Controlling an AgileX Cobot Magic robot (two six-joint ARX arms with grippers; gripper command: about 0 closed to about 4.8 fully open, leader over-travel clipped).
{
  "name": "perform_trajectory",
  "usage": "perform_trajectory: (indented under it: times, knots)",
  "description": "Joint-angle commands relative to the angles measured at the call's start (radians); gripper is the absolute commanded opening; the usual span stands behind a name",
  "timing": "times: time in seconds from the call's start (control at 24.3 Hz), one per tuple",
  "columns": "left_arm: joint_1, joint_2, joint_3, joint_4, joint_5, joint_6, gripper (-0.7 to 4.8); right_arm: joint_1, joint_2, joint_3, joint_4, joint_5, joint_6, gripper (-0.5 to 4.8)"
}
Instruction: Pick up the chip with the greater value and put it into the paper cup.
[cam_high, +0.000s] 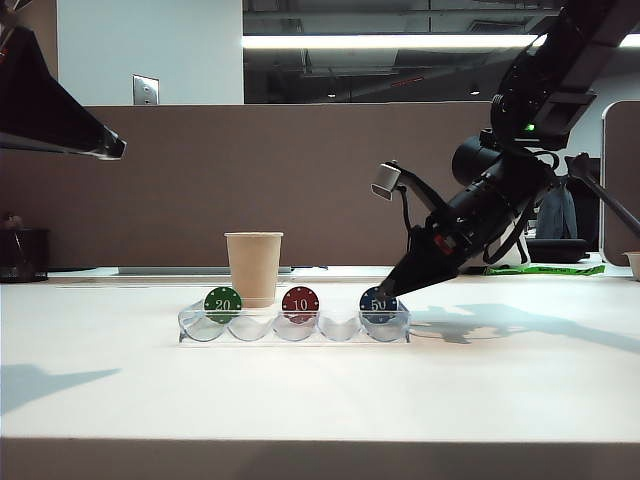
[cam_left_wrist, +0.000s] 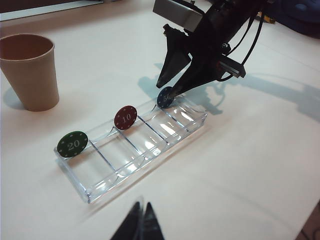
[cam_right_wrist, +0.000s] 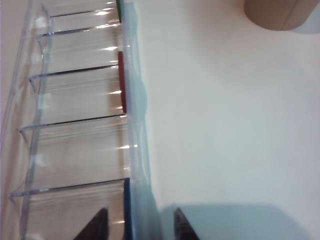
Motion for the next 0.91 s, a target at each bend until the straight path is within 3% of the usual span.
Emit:
perform_trajectory:
  times: [0.04,0.29,0.91]
  knots:
    - [0.002,-0.001,0.005,-0.001,0.004,0.000,-0.06,0.003,-0.003,0.002,-0.011,-0.008,0.001,1.66]
    - [0.002,-0.001,0.005,-0.002,0.004,0.000,-0.06,0.003,-0.003,0.002,-0.013,-0.008,0.001,1.43]
    - [0.002,-0.001,0.005,-0.002,0.004,0.000,-0.06,0.003,-0.003,0.002,-0.013,-0.043,0.001,1.43]
